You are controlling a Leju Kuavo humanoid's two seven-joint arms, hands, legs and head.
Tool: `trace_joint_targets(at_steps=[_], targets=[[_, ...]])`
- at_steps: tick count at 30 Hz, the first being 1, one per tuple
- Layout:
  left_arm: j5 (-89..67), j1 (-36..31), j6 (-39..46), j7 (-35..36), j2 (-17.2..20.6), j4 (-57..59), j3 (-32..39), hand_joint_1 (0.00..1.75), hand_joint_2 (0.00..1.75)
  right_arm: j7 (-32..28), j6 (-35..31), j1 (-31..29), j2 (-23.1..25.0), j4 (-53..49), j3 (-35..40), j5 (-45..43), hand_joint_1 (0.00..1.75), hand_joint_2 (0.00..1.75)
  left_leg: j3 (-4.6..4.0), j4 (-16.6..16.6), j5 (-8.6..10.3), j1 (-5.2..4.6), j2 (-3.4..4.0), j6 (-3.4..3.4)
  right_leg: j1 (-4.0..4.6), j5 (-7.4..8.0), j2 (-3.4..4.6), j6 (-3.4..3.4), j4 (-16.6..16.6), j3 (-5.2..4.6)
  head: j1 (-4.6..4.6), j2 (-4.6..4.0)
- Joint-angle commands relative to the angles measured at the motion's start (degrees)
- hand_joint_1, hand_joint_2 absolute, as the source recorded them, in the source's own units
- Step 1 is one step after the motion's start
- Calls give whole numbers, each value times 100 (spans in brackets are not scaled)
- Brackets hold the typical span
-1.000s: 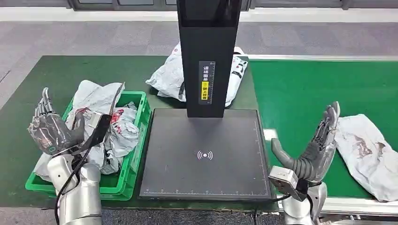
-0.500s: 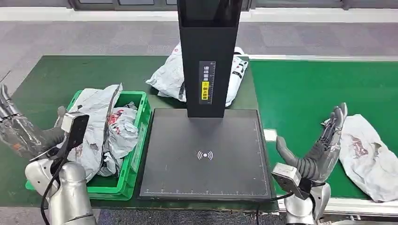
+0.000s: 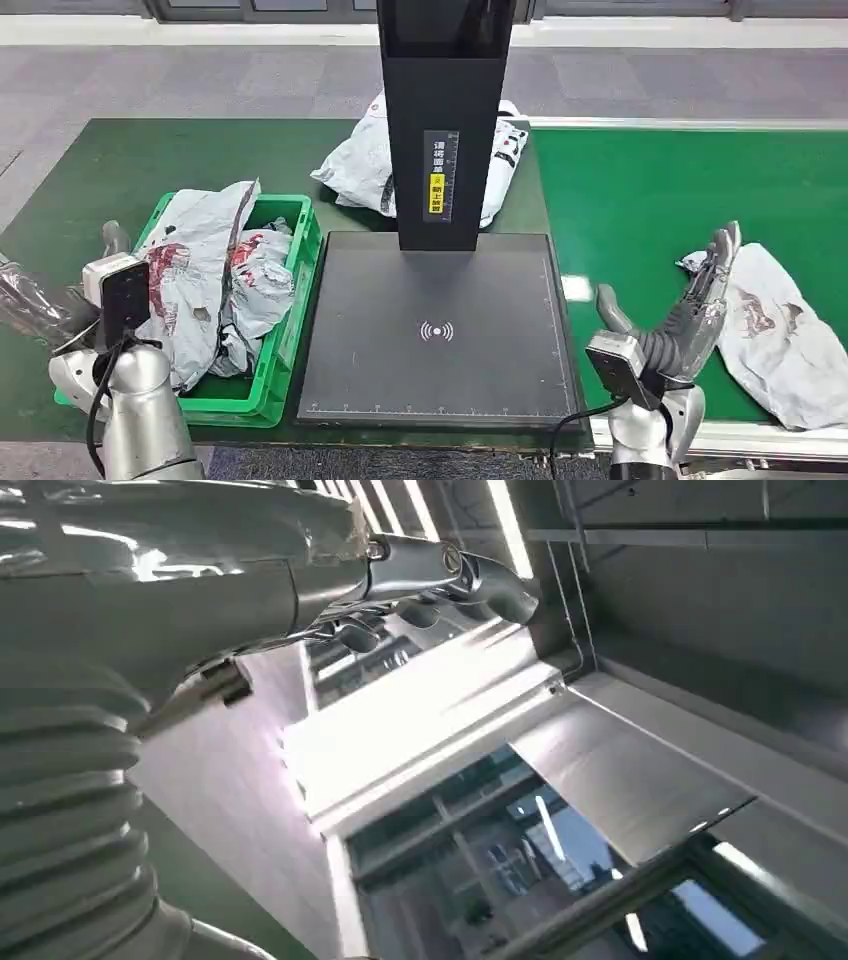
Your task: Moved the parcel from conveyor to table for the left to box.
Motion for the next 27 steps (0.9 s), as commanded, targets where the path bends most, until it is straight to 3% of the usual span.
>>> trace_joint_targets(at_steps=[1, 2, 3, 4, 5, 8, 12, 20, 24, 27], targets=[[2045, 650, -404, -382, 20, 560, -1830, 0, 175, 283, -485, -715, -247, 1676, -1457, 1109, 0, 175, 26, -22, 6, 2, -23, 6, 3, 1, -26, 2, -30, 38, 0, 0], [2646, 784, -1159, -382, 142, 508, -2122, 0, 175, 400, -485, -934, -121, 1843, -2234, 2028, 0, 175, 19, -16, 6, -2, -23, 5, -1, 0, -25, 2, -21, 29, 0, 2], [2998, 864, -1606, -382, 176, 498, -2255, 0, 175, 403, -485, -1082, -92, 1957, -2712, 2574, 0, 175, 26, -24, 8, -1, -25, 7, 0, 3, -28, 3, -33, 40, 0, 2], [3029, 936, -1601, -382, 170, 467, -2315, 0, 175, 172, -485, -1179, -127, 2139, -2928, 2549, 0, 175, 22, -19, 5, -4, -17, 6, -3, 2, -19, 3, -23, 30, 0, 2], [3609, 1125, -2360, -382, 245, 407, -2526, 0, 175, 290, -485, -1411, -88, 2181, -3680, 3460, 0, 175, 28, -27, 7, -3, -19, 8, -1, 4, -23, 3, -35, 41, 0, 0], [4214, 1420, -3256, -382, 303, 318, -2772, 0, 175, 577, -485, -1586, -184, 2140, -4383, 4496, 0, 175, 27, -26, 7, -11, -23, 8, -10, 3, -26, 5, -30, 36, -2, 0], [4564, 1706, -4057, -382, 235, 295, -2788, 0, 175, 1892, -485, -1512, -634, 2370, -3926, 5228, 0, 175, 22, -15, -3, -6, -12, 11, -6, 1, -14, 5, -27, 34, 0, 0], [4564, 1706, -4057, -382, 235, 295, -2788, 0, 175, 1892, -485, -1512, -634, 2370, -3926, 5228, 0, 175, 23, -15, -13, -7, 1, 15, -5, 2, -3, 2, -22, 28, -2, 2], [4628, 1715, -4351, -382, 176, 432, -2687, 0, 175, 3392, -485, -1176, -1129, 2705, -2955, 5380, 0, 175, 27, -22, -11, -6, 2, 17, -4, 4, -4, 4, -30, 34, -2, 2], [4598, 1720, -4338, -382, 169, 428, -2686, 0, 175, 3548, -485, -1136, -1196, 2756, -2870, 5380, 0, 175, 13, -10, -12, -7, -6, 19, -6, 0, -11, 8, -18, 22, -2, 2]])
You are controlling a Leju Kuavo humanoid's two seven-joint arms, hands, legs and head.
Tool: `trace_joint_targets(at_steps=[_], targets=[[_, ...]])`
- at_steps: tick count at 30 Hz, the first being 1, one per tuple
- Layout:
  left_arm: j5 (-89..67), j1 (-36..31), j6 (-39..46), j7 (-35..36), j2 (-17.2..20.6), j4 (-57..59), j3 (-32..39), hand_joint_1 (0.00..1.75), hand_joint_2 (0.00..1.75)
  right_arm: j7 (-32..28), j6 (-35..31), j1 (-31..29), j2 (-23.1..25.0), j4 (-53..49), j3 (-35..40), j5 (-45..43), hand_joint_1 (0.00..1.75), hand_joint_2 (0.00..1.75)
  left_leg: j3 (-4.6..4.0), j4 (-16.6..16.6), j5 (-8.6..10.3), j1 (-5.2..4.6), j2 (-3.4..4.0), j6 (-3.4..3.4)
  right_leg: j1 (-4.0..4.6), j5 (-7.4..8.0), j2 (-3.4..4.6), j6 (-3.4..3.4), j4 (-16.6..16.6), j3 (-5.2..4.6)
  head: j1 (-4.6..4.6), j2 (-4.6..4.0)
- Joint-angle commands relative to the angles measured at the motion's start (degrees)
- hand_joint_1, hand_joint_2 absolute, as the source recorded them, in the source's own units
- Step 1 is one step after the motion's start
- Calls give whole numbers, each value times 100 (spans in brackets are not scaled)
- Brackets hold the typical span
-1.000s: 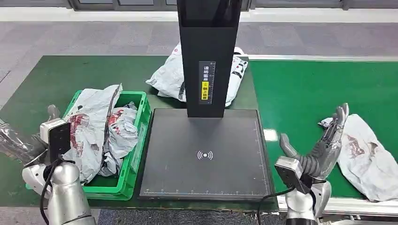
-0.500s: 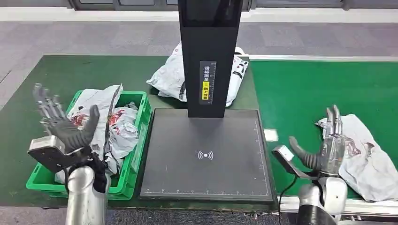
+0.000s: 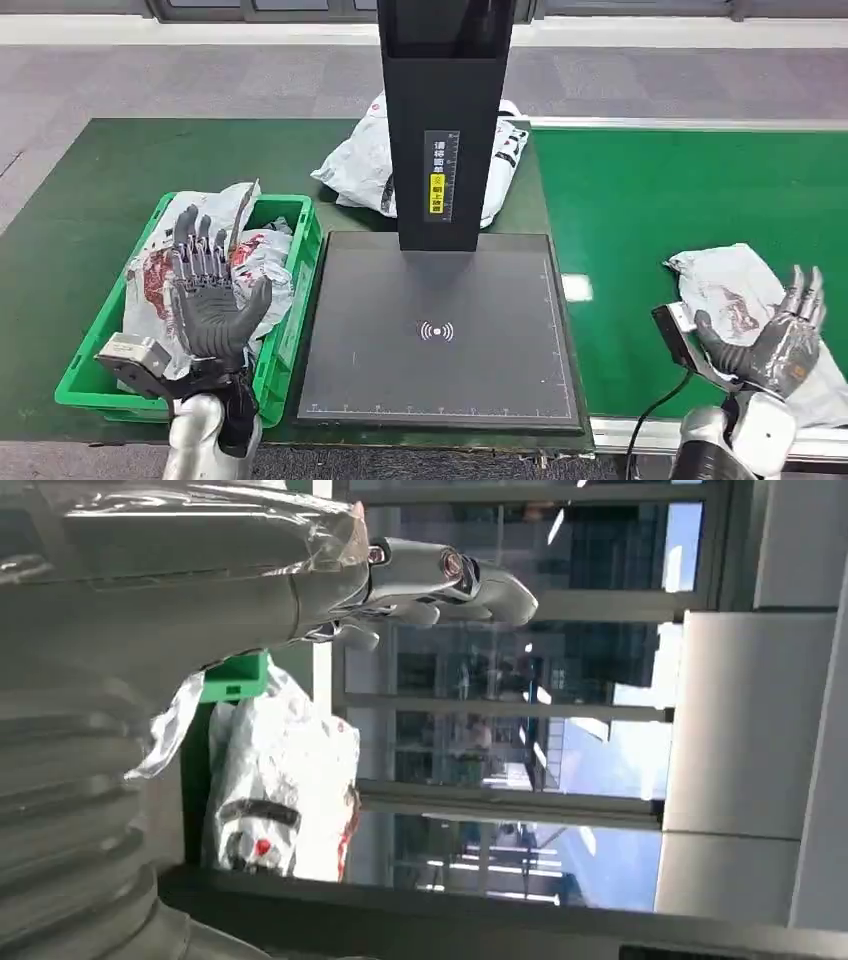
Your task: Moved the parcel from conveyor to table for the left to box.
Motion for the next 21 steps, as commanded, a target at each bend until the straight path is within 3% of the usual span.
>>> trace_joint_targets(at_steps=[1, 2, 4, 5, 8, 15, 21], targets=[[4, 316, -162, 15, -165, 217, -100, 0, 175, 1248, 11, 99, -643, 957, 679, 259, 0, 175, 21, -14, -2, 0, 4, 5, 1, 1, -2, 0, -21, 26, 0, 0], [17, 321, -154, 15, -145, 248, -136, 0, 175, 1615, 11, 110, -801, 1239, 944, 181, 0, 175, 22, -13, -3, 1, 5, 7, 2, 2, -4, 0, -22, 30, 2, 0], [-5, 314, -178, 15, -152, 254, -125, 0, 175, 1652, 11, 72, -818, 1477, 773, 259, 0, 175, 31, -19, -5, -3, 47, 9, -1, 14, 37, 0, -30, 27, 2, -2], [-38, 330, -156, 15, -156, 234, -136, 0, 175, 1855, 11, 64, -914, 1646, 894, 259, 0, 175, 20, -13, -3, 1, 8, 4, 2, 2, 2, -2, -19, 28, 0, 0], [-48, 348, -175, 15, -156, 214, -148, 0, 175, 1984, 11, 11, -1003, 1969, 828, 259, 0, 175, 14, -8, -1, 1, -5, 4, 2, -1, -11, 0, -17, 25, 2, -2], [-135, 305, -232, 15, -131, 293, -195, 0, 175, 2152, 11, -91, -1186, 2752, 436, 259, 0, 175, 27, -19, 0, 0, -5, 8, 2, 1, -14, 0, -29, 38, 2, 0], [-252, 216, -170, 15, -116, 470, -268, 0, 175, 2465, 11, -200, -1367, 3485, 638, 259, 0, 175, 18, -11, 0, 0, -14, 7, 1, -3, -21, 1, -19, 31, 2, 0]])
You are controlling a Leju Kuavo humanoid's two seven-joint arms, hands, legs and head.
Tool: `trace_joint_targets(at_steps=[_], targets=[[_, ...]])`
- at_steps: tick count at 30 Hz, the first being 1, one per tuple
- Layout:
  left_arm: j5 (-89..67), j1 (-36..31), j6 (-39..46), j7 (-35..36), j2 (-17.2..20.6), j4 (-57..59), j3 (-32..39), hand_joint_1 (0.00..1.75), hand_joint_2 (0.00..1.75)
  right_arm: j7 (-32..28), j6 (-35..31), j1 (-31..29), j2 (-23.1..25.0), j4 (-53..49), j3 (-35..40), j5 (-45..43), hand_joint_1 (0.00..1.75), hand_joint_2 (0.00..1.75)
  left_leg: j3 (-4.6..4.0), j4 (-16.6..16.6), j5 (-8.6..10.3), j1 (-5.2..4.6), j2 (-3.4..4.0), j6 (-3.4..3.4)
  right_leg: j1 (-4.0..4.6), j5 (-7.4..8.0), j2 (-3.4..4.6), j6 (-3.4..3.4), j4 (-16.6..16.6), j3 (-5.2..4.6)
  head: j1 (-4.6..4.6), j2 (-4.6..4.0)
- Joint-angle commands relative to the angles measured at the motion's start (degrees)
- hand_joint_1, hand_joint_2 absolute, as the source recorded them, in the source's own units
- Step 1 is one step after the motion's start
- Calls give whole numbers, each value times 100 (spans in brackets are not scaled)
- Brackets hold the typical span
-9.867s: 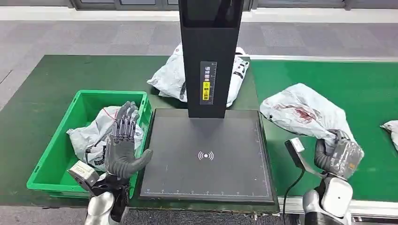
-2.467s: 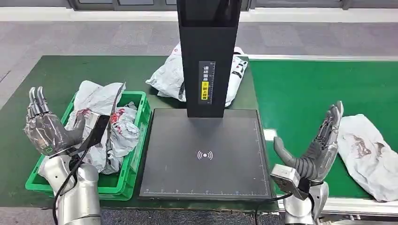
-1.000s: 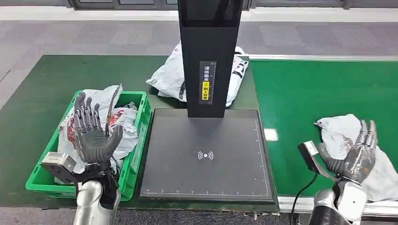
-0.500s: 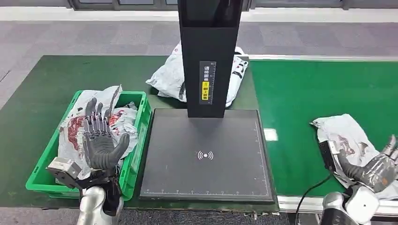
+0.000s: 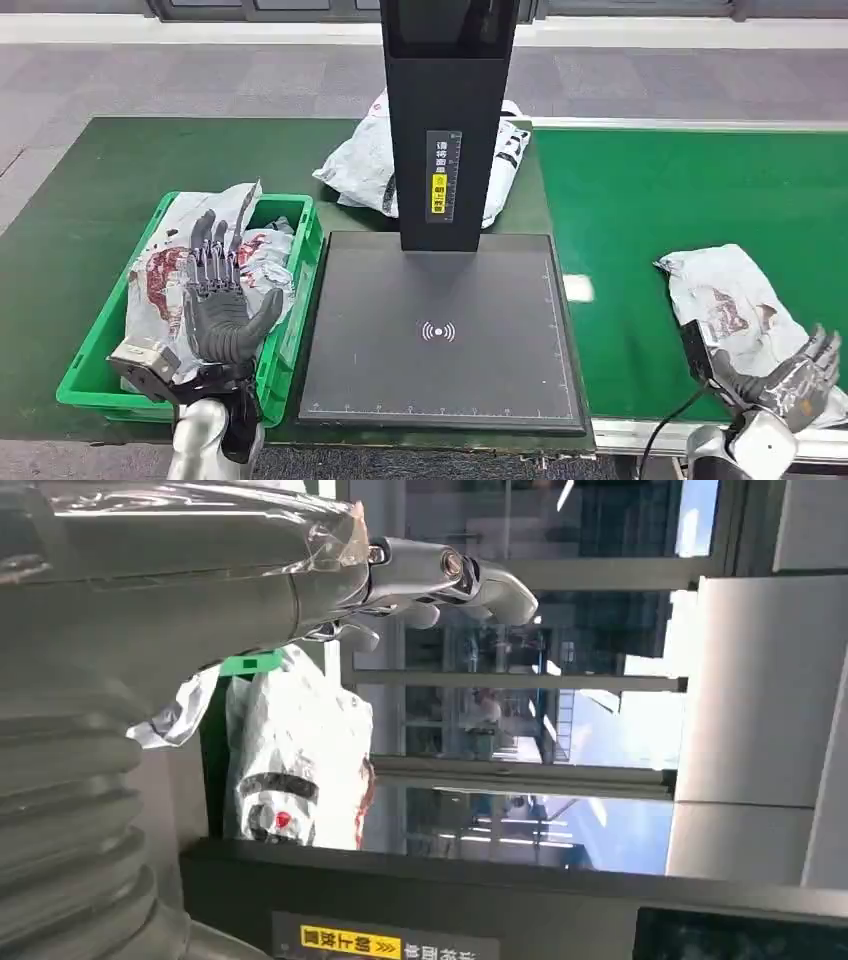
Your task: Moved the parcel from conveyor to table for the left to box.
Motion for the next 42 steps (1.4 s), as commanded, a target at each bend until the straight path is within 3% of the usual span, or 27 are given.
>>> trace_joint_targets(at_steps=[1, 4, 6, 15, 16, 25, 31, 34, 36, 37, 41, 42], targets=[[-152, 166, 84, 15, -109, 388, -240, 0, 175, 359, 11, -357, -425, 1748, 154, 248, 0, 175, 26, -17, -1, 2, 11, 1, 3, 4, 7, -3, -22, 25, -2, 0], [-362, 146, 227, 15, -74, 401, -314, 0, 175, 455, 11, -404, -511, 2031, 206, 248, 0, 175, 20, -13, -2, 2, 13, 0, 3, 4, 10, -3, -18, 20, -2, -2], [-368, 112, 256, 15, -49, 414, -310, 0, 175, 882, 67, -582, -741, 2891, 586, 248, 0, 175, 19, -11, -2, 1, 13, 0, 2, 2, 9, -3, -15, 18, 0, 0], [-654, 118, 648, 15, -34, 495, -283, 0, 175, 1247, 938, -606, -772, 3001, 1114, 248, 0, 175, 20, -10, -3, 2, 16, -1, 4, 2, 13, -4, -13, 18, 0, -2], [-649, 130, 641, 15, -33, 486, -295, 0, 175, 1230, 940, -608, -764, 2989, 1127, 248, 175, 175, 17, -7, -3, 3, 16, 0, 5, 3, 14, -2, -11, 14, -2, 0], [-628, 156, 685, 15, -26, 484, -282, 0, 175, 1141, 845, -624, -718, 2894, 1212, 248, 175, 175, 21, -9, 5, 0, 14, 9, 1, 5, 7, -1, -16, 25, -2, -2], [-816, 187, 859, 15, -86, 501, -275, 0, 175, 964, 45, -648, -584, 2632, 1458, 248, 175, 175, 25, -9, 2, 2, 20, 7, 4, 5, 14, 0, -15, 25, -2, 0], [-818, 193, 875, 16, -108, 498, -226, 0, 175, 864, 11, -429, -420, 1776, 1553, 248, 175, 175, 25, -12, 2, -2, 28, 6, 0, 6, 22, -1, -12, 19, -2, 0], [-818, 193, 875, 16, -108, 498, -226, 0, 175, 864, 11, -429, -420, 1776, 1553, 248, 175, 175, 17, -6, 3, -2, 19, 7, 0, 4, 15, 1, -6, 14, -2, -2], [-843, 189, 891, 15, -111, 510, -214, 0, 175, 823, 11, -257, -337, 1236, 1648, 248, 175, 175, 21, -11, 3, -1, 25, 7, 1, 6, 20, -1, -13, 19, -2, -2], [-939, 132, 958, 15, -160, 601, -198, 0, 175, 1376, 11, 509, -346, -832, 2881, 248, 175, 175, 12, -8, 5, -3, 15, 9, -2, 3, 10, 0, -7, 11, -2, 0], [-939, 132, 958, 15, -160, 601, -198, 0, 175, 1376, 11, 509, -346, -832, 2881, 248, 175, 175, 4, -5, 6, -6, 2, 9, -5, 1, 1, 1, -2, 6, -2, 0]])
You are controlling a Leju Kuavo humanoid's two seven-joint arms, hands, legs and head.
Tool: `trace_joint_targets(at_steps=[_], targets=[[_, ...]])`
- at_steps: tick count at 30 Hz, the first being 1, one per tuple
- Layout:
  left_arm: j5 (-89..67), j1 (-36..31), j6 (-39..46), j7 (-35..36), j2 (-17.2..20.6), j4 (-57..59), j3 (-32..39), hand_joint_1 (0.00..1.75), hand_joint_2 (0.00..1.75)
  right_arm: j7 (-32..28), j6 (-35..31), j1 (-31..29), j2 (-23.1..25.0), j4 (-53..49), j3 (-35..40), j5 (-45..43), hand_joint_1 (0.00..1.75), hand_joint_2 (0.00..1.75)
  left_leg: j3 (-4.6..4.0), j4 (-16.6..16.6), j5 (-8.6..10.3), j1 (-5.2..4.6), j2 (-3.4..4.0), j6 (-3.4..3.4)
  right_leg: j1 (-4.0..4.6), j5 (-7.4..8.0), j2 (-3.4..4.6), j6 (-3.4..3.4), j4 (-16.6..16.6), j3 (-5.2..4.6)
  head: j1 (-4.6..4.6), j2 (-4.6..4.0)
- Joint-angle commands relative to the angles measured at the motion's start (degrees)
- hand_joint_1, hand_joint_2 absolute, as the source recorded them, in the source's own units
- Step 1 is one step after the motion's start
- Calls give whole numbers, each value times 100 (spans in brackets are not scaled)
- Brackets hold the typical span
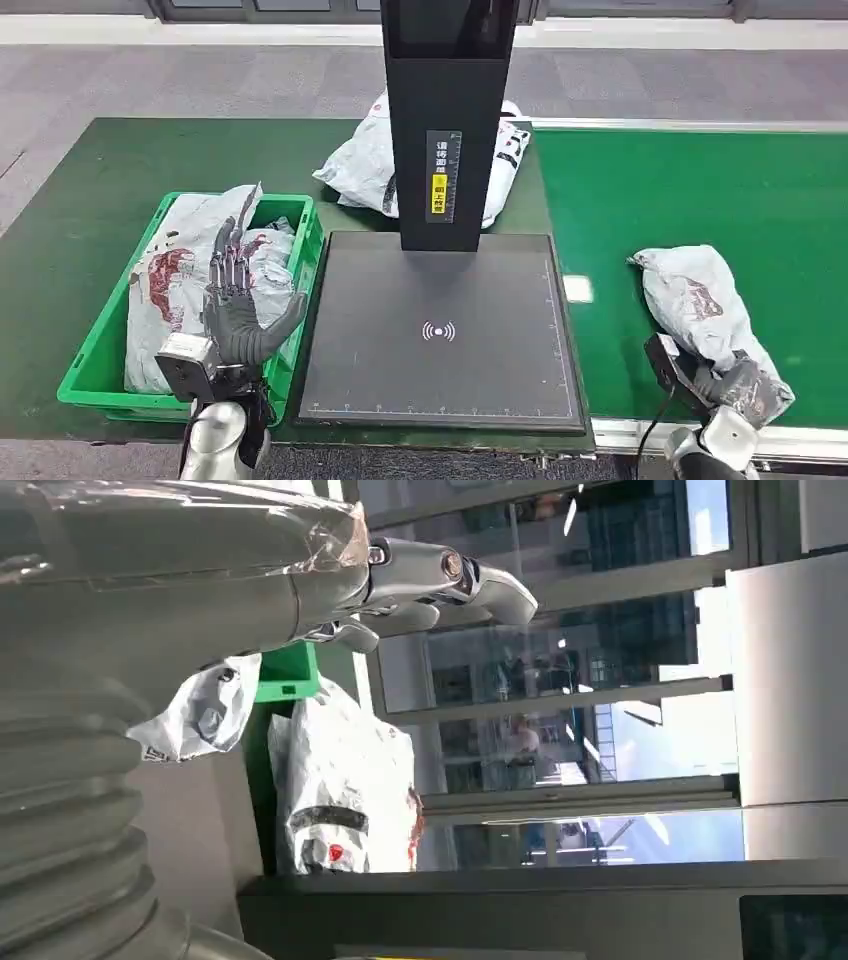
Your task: Moved the parcel from conveyor to table for the left to box.
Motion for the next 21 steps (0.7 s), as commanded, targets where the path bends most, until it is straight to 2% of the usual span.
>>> trace_joint_targets(at_steps=[1, 2, 3, 5, 8, 10, 12, 14, 15, 16, 18, 19, 21], targets=[[-108, 110, 105, 15, -183, 349, -22, 0, 175, 657, 15, 952, 193, -3023, 1856, 244, 175, 175, 4, -9, -2, -6, 6, 0, -5, 0, 4, -4, -6, 1, 2, 0], [-167, 95, 144, 15, -196, 366, -12, 0, 175, 1309, 15, 1224, -154, -3809, 2720, 244, 175, 175, 2, -5, -4, -2, 10, -1, -1, 1, 8, -4, -6, -1, 0, 0], [-170, 90, 147, 15, -202, 375, -1, 0, 175, 1602, 15, 1306, -372, -4185, 3124, 244, 175, 175, 3, -7, -4, -7, 8, 0, -6, -2, 5, -4, -2, -2, 2, -2], [-216, 102, 175, 15, -197, 376, 25, 0, 175, 2446, 15, 1234, -1152, -4883, 4267, 244, 175, 175, -8, 1, -2, -13, 12, 2, -12, -2, 11, -1, 7, -19, 0, 0], [-208, 141, 189, 15, -175, 321, 42, 0, 175, 2446, 15, 1172, -1547, -5425, 4506, 244, 175, 175, -15, 4, -5, -18, 23, 3, -17, 1, 21, 0, 10, -29, 2, 0], [-208, 141, 189, 15, -175, 321, 42, 0, 175, 2446, 15, 1172, -1547, -5425, 4506, 244, 175, 175, -8, 4, -7, -16, 27, 3, -14, 0, 28, 0, 7, -23, 2, 0], [-237, 154, 239, 15, -163, 302, 36, 0, 175, 2367, 15, 1169, -1785, -5890, 4563, 244, 175, 175, 1, -4, -3, -13, 29, 0, -11, 1, 28, -3, -2, -15, 0, 0], [-218, 157, 265, 15, -160, 300, 46, 0, 175, 1784, 15, 1418, -1580, -6291, 4102, 244, 175, 175, 1, -5, -3, -13, 15, 0, -11, -4, 12, -5, 0, -10, 0, 0], [-175, 160, 271, 15, -147, 277, 40, 0, 175, 252, 15, 2034, -459, -6924, 2723, 244, 175, 175, 0, -5, -2, -12, 9, 0, -10, -4, 5, -3, -1, -8, 0, 0], [-160, 155, 275, 15, -140, 280, 34, 0, 175, -2628, 15, 2206, 2254, -7691, 483, 244, 175, 175, -4, -5, -1, -8, -10, -1, -6, -4, -11, -3, -4, -6, 2, 0], [-153, 155, 294, 15, -142, 264, 40, 0, 175, -4214, 15, 1992, 2876, -7777, 50, 244, 175, 175, 6, -16, 0, 0, 3, -9, 2, 0, 1, -11, -12, -2, 0, 0], [-69, 185, 338, 15, -103, 166, -7, 0, 175, -4236, 15, 1954, 2876, -7724, 88, 244, 175, 175, 6, -16, -2, 5, 28, -12, 6, 4, 27, -15, -8, -11, 0, 0], [-69, 185, 338, 15, -103, 166, -7, 0, 175, -4236, 15, 1954, 2876, -7724, 88, 244, 175, 175, -1, -11, -5, 22, 4, -16, 26, -3, 8, -17, -2, -3, 9, -2]])
